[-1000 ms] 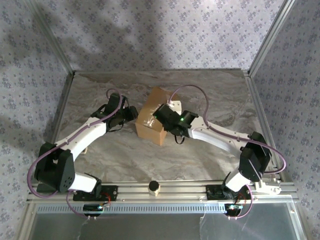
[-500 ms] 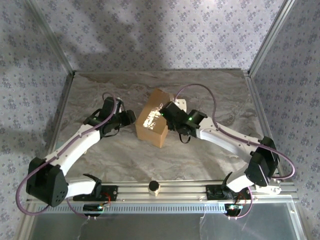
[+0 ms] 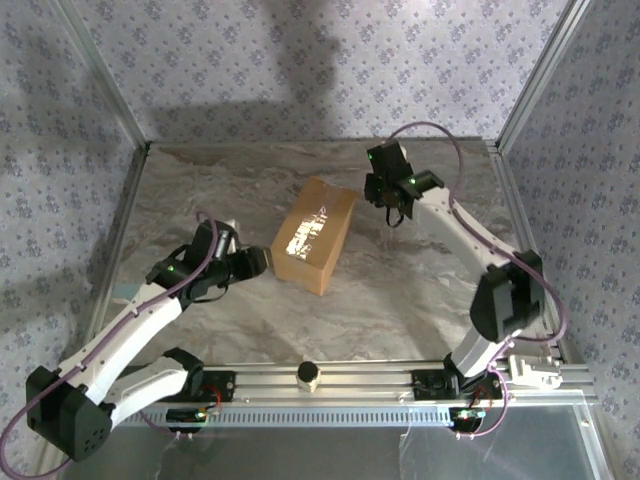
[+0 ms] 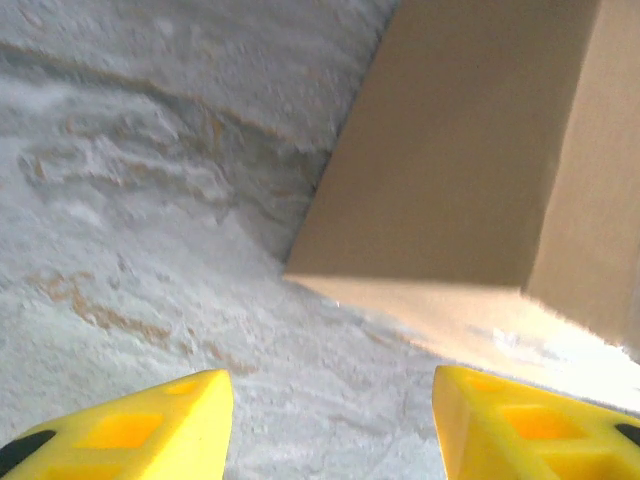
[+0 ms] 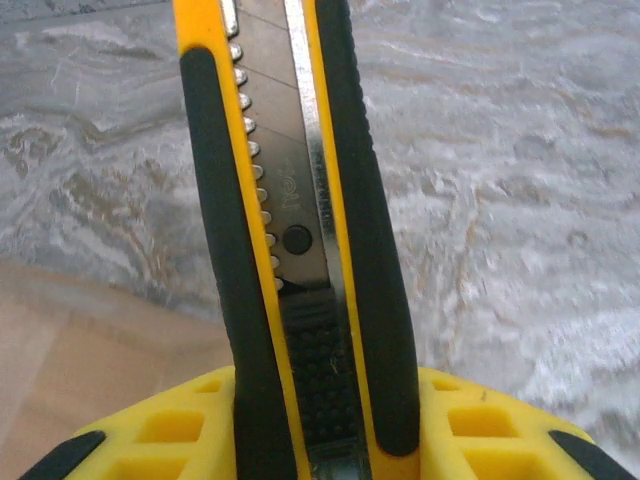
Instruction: Unpack the express box
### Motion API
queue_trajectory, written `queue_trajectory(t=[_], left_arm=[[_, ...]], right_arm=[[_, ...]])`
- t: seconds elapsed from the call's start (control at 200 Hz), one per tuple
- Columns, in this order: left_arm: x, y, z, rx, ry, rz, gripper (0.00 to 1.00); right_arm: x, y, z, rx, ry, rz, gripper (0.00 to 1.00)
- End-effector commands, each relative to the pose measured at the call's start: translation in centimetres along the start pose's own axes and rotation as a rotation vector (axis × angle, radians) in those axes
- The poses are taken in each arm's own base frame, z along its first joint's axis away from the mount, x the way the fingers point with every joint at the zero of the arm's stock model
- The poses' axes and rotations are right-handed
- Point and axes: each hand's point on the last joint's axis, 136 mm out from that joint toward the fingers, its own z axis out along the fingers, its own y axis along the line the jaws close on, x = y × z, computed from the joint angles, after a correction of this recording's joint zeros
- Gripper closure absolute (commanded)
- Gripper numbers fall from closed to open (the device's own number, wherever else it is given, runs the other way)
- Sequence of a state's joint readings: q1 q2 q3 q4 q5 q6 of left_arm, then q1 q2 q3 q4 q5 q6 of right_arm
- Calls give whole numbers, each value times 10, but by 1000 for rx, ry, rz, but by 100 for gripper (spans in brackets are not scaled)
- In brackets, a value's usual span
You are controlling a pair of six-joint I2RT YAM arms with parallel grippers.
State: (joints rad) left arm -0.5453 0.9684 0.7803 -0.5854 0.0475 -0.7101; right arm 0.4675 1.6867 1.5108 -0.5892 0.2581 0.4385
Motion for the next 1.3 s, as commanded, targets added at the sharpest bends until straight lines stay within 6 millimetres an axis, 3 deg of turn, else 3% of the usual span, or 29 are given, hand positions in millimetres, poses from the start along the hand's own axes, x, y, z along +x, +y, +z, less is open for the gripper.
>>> queue_trajectory(t=[0.0, 0.195, 0.42, 0.655, 0.845, 1.294], left_arm=[[17, -7, 2, 23, 52, -10, 45], [13, -22, 12, 74, 44, -24, 44], [4, -37, 22, 90, 55, -14, 45], [6, -35, 32, 78, 59, -36, 45], [3, -29, 36, 34, 57, -38, 44], [-26, -16, 49, -60, 23, -42, 45]], right_arm=[[-21, 24, 22, -72, -6, -64, 100], [-23, 48, 56, -129, 27, -65, 100], [-24, 56, 72, -145, 36, -78, 100], [-10, 62, 86, -146, 85, -100, 100], [17, 64, 80, -154, 121, -103, 100], [84, 52, 33, -129, 160, -60, 100]])
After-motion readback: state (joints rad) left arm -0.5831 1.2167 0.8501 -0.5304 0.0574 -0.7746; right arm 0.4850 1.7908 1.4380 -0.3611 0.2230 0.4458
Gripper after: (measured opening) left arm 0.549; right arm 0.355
